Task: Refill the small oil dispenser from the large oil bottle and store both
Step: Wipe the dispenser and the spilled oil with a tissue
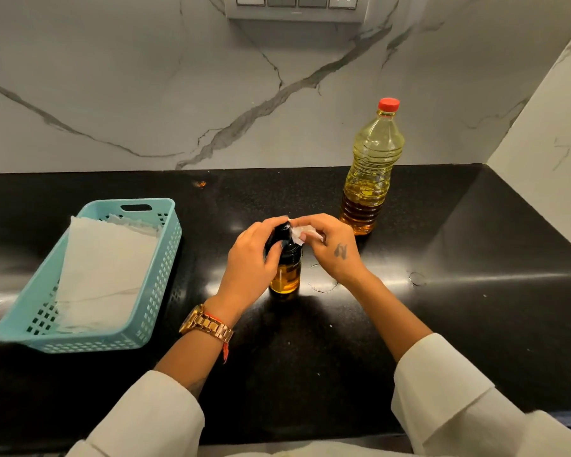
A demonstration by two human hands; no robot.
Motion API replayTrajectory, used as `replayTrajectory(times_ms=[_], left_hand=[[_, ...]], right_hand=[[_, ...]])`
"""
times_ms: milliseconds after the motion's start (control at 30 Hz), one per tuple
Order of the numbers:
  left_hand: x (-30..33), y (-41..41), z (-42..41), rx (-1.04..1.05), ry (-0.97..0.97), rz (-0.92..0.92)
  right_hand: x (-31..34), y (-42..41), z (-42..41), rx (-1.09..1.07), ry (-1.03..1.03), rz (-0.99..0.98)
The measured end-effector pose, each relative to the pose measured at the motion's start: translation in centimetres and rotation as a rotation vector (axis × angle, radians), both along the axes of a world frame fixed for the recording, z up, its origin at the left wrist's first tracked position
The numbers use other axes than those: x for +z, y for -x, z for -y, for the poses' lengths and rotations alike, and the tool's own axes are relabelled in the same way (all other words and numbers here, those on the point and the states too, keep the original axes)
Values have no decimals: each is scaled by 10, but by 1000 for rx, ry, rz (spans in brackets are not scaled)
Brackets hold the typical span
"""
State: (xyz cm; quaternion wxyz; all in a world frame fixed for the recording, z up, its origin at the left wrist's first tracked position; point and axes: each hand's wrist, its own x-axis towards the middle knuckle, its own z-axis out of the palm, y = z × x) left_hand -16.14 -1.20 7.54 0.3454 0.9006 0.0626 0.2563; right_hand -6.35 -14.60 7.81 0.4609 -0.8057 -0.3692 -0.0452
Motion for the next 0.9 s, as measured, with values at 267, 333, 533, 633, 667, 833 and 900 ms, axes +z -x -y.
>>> replayTrajectory(times_ms=[267, 333, 533, 633, 667, 833, 900], left_hand=[[0, 1, 2, 23, 2, 12], [0, 1, 3, 28, 9, 21], [-1, -1, 5, 52, 32, 31], [-1, -5, 7, 93, 46, 65], [-1, -6, 8, 109, 61, 82], [1, -11, 11, 127, 93, 130], [0, -11, 11, 131, 88, 127]], right_hand=[[15, -6, -3, -45, -79, -148], [17, -1, -7, 11, 0, -99], [1, 0, 0, 2, -19, 44], [-5, -7, 7, -12, 15, 21], [-6, -10, 9, -39, 29, -33], [17, -7, 2, 6, -177, -287], [22, -1, -3, 91, -194, -293]])
